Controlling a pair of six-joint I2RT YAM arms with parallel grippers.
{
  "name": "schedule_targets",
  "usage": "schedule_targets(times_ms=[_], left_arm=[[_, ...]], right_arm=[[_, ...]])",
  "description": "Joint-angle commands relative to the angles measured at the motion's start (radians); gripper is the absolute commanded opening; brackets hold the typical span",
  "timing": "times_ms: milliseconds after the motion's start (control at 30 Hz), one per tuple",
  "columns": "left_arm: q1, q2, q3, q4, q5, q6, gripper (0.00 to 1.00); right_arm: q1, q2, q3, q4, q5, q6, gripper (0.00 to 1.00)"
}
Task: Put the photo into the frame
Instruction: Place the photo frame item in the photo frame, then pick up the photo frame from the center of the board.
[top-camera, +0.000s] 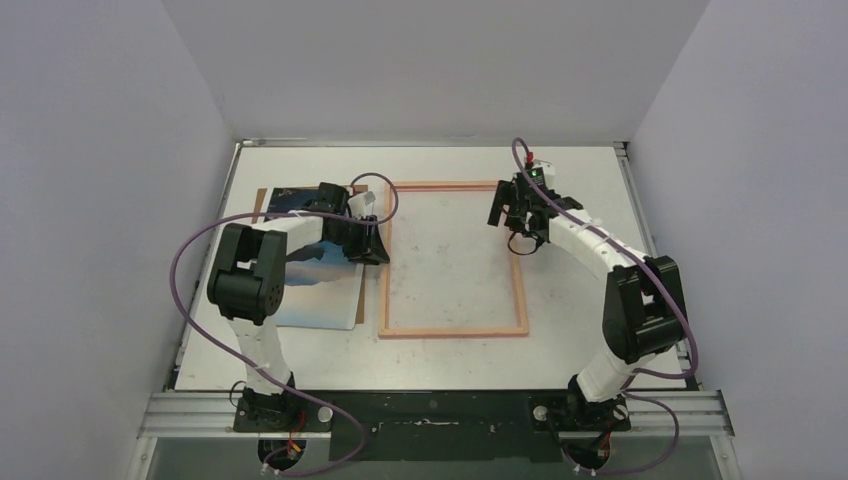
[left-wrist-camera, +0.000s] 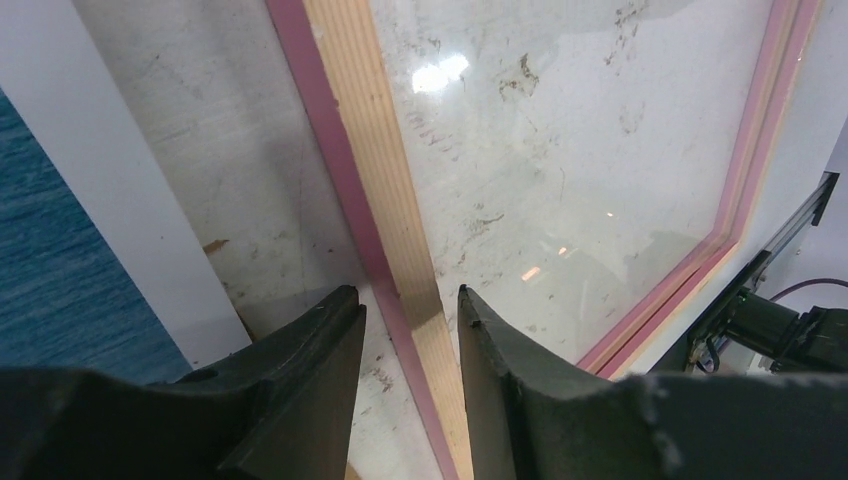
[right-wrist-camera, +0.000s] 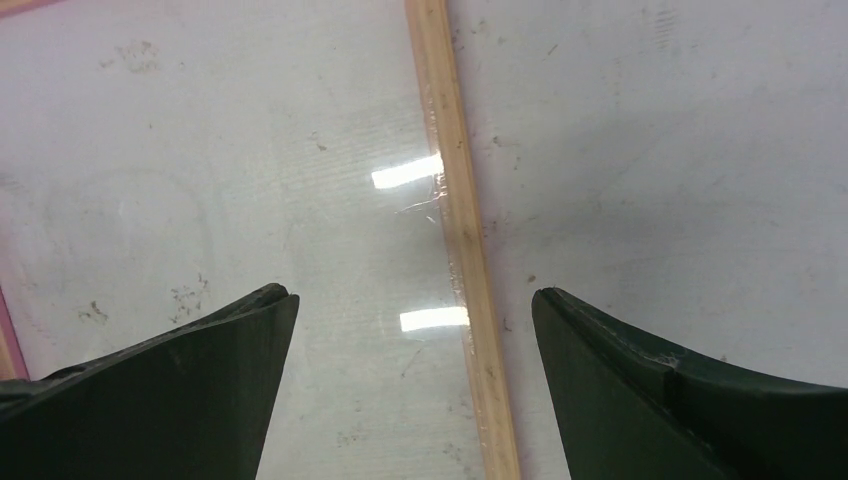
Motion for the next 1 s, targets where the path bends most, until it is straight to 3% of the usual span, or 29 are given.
schedule_targets(times_ms=[0, 200, 400, 567, 967], left_arm=[[-0.012, 0.039, 0.057, 0.019, -0.031, 0.001, 0.36], [-0.021, 0.049, 0.057, 0.017, -0.062, 0.014, 0.17], [-0.021, 0.053, 0.056, 0.008, -0.079, 0.027, 0.06], [-0.023, 0.063, 0.052, 0.008, -0.081, 0.029, 0.02], [-0.04, 0.08, 0.031, 0.035, -0.053, 0.017, 0.0]], right_arm=[[-0.028, -0.062, -0.045, 0.013, -0.014, -0.009, 0.92], [-0.028, -0.058, -0.14, 0.059, -0.054, 0.01, 0.98], [-0.026, -0.047, -0.215, 0.099, -0.073, 0.019, 0.95], [-0.026, -0.055, -0.271, 0.135, -0.102, 0.024, 0.87], [-0.032, -0.087, -0.287, 0.237, -0.369, 0.078, 0.86]])
